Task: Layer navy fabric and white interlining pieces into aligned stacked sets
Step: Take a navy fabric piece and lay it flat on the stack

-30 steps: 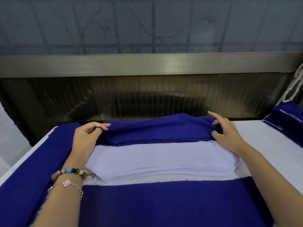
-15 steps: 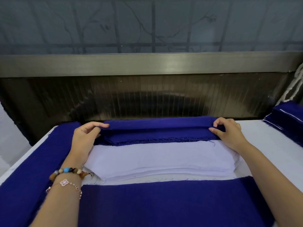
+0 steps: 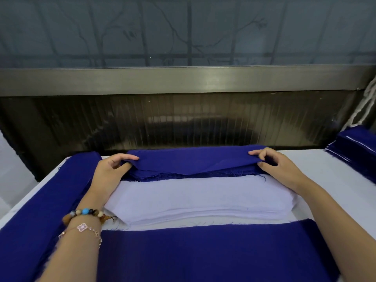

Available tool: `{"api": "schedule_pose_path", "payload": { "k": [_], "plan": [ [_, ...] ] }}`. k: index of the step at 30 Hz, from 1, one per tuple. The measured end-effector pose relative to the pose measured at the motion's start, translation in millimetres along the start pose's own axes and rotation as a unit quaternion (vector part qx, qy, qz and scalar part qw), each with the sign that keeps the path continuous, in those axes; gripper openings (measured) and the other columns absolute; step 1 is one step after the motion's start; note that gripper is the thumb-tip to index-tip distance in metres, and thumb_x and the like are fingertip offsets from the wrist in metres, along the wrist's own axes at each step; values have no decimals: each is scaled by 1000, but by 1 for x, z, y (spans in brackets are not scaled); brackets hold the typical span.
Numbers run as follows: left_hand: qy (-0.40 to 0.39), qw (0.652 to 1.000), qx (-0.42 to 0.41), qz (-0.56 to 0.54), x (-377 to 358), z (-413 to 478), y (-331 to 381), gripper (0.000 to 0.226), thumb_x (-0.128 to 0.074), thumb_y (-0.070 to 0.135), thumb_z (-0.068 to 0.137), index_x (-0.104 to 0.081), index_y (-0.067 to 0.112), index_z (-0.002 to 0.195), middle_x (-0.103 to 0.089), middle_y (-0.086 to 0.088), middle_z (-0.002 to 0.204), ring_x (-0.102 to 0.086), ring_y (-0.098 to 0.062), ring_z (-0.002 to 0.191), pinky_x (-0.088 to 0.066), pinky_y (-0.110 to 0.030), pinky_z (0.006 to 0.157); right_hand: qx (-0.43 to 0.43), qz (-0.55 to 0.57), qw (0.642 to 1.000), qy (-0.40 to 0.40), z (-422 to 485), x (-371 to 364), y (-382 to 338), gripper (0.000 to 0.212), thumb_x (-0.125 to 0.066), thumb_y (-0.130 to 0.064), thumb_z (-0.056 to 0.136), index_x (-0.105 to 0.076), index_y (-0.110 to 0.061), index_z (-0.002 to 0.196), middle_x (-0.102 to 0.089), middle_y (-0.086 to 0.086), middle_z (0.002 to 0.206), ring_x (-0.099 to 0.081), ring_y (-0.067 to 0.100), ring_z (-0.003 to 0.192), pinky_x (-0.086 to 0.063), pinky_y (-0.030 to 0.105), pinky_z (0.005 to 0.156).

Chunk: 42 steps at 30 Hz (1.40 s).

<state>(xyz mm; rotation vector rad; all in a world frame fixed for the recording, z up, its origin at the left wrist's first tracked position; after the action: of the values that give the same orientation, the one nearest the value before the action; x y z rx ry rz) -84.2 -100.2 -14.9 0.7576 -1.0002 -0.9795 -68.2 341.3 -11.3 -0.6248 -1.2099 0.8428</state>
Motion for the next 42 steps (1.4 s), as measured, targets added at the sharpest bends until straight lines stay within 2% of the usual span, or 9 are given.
{"api": "schedule_pose_path", "payload": {
  "k": [5,8,15,20,24,27,30,36,42],
  "plan": [
    [5,1000,-10,29,-1,0,2,26,-55,-2,93,-72,15,104,-68,10,100,-61,13,84,-47,-3,68,33,-84,996,6,1,1,1,37,-69,-15,86,-57,-29,118,-58,-9,94,-54,14,99,-42,29,89],
    [5,999,-22,37,-1,0,2,22,-59,3,92,-72,14,104,-70,8,101,-63,6,89,-47,-5,73,28,-133,991,-17,2,0,2,32,-66,-15,88,-62,-31,116,-57,-10,91,-50,16,94,-42,27,83],
    [40,999,-4,14,0,2,-2,17,-62,17,92,-74,11,103,-74,3,90,-66,3,77,-47,-6,63,19,-69,997,-5,0,5,-5,19,-67,3,81,-60,-14,78,-62,-4,94,-58,10,86,-45,11,70],
    [81,997,7,3,5,1,2,11,-61,24,93,-71,28,94,-72,20,81,-66,4,79,-48,-11,63,11,41,999,34,-3,14,-14,21,-65,1,85,-52,-15,91,-69,-5,82,-64,9,75,-51,14,62],
    [134,991,11,-13,14,-1,26,14,-57,25,96,-68,29,103,-71,18,85,-67,1,83,-47,-14,66,-7,129,987,96,-11,22,-30,48,-64,-1,87,-49,-33,120,-72,-4,93,-68,8,87,-55,22,71],
    [154,988,-4,-15,21,-6,47,16,-55,24,96,-67,22,107,-72,5,91,-68,-8,86,-50,-23,68,-62,238,958,150,-22,22,-36,58,-62,0,88,-47,-38,130,-70,-2,97,-68,14,88,-56,20,65],
    [156,988,-1,-9,22,-19,64,21,-56,22,96,-65,12,113,-71,-5,93,-68,-18,88,-56,-36,75,-110,471,868,116,-39,22,-40,61,-60,0,88,-49,-39,132,-65,6,97,-57,15,81,-50,20,56],
    [100,993,50,-29,31,-61,64,17,-61,24,94,-69,15,106,-73,-3,92,-69,-20,87,-54,-27,68,-159,592,788,64,-91,29,-40,53,-56,1,87,-54,-28,132,-66,4,99,-48,9,68,-45,18,52],
    [52,987,129,-86,41,-117,59,16,-66,17,89,-66,30,80,-74,12,75,-71,-6,71,-51,-13,50,-180,487,852,61,-151,36,-35,48,-49,4,91,-59,-30,124,-71,2,100,-61,17,82,-57,29,70]
  ]
}}
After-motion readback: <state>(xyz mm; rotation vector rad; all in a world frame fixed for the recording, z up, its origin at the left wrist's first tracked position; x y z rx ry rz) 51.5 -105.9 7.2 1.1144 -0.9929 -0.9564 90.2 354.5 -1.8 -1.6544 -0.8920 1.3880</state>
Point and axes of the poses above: each hand's wrist, its own z-axis towards the middle knuckle, its own x-axis out of the back of the hand, y = z × x, the point moved 3 cm from there along z, towards the middle knuckle
